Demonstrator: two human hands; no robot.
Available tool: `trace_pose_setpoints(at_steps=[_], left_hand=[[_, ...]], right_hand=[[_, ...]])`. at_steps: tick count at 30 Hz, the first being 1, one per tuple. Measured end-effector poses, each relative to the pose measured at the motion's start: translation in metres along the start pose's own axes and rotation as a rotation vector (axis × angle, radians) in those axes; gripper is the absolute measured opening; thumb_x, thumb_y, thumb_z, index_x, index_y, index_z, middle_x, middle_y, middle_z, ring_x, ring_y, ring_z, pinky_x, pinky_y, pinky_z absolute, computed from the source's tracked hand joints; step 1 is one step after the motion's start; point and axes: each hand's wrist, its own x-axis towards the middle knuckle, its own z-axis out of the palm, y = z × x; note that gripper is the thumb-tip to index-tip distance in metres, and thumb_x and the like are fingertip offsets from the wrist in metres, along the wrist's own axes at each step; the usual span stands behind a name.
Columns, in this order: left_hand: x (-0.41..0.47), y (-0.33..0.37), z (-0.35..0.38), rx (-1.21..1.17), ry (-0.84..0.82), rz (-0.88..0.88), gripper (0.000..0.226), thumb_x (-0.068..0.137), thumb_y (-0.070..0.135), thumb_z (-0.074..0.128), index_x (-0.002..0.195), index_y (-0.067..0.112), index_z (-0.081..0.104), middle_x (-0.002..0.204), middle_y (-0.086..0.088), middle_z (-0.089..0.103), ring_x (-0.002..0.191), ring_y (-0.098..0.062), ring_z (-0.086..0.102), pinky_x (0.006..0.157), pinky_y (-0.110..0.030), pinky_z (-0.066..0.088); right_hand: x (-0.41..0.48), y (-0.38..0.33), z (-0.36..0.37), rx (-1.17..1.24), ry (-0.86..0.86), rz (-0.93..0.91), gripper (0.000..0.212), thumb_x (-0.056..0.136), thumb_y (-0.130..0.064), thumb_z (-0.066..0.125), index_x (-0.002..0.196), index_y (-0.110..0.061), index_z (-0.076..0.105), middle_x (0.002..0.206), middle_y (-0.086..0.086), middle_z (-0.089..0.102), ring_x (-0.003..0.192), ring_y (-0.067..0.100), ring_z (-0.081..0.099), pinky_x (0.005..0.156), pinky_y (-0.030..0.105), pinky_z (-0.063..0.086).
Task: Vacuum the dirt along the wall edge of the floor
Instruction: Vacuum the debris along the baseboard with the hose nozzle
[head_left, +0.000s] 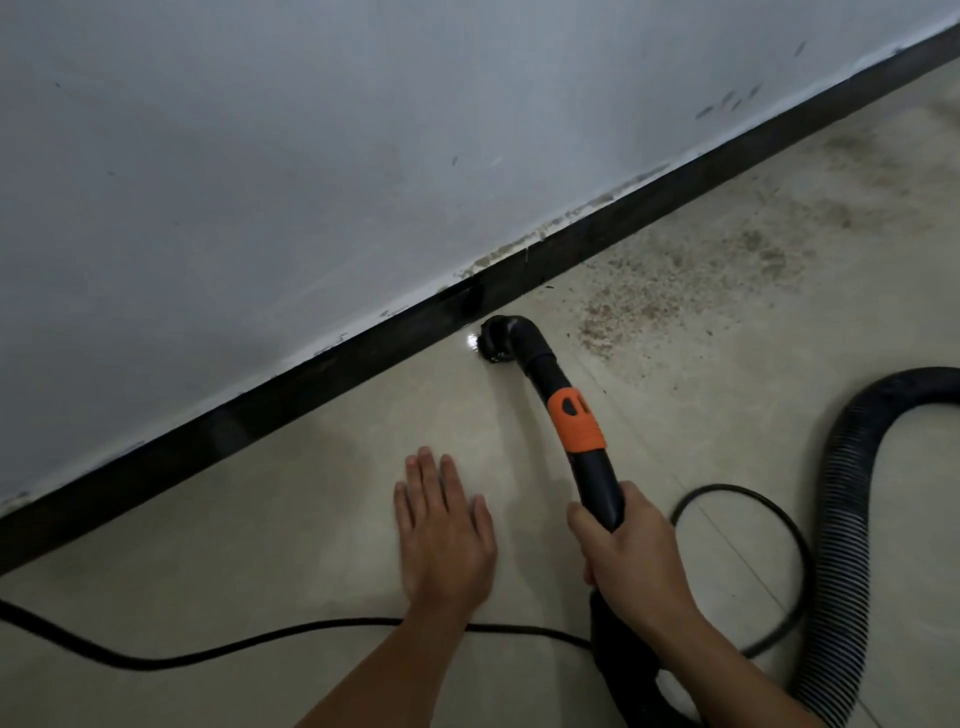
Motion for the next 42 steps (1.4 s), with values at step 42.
trace_pose_setpoints(at_steps=[42], left_hand=[[0.017, 0.048, 0.006, -0.105, -0.022, -0.254, 0.061, 0.098, 0.027, 0.042, 0.147, -0.005, 0.026, 0.156, -0.029, 0.017, 0.146, -0.041, 0.01, 0.118, -0.051, 0.002]], right_hand=[[-0.044, 0.053, -0.099, 0.236, 0.252, 0.163, 0.016, 0.086, -0.012, 0.066, 0.081, -0.005, 0.052, 0.049, 0.006, 0.054, 0.036, 0.018, 0.051, 0.036, 0.027, 0.042]])
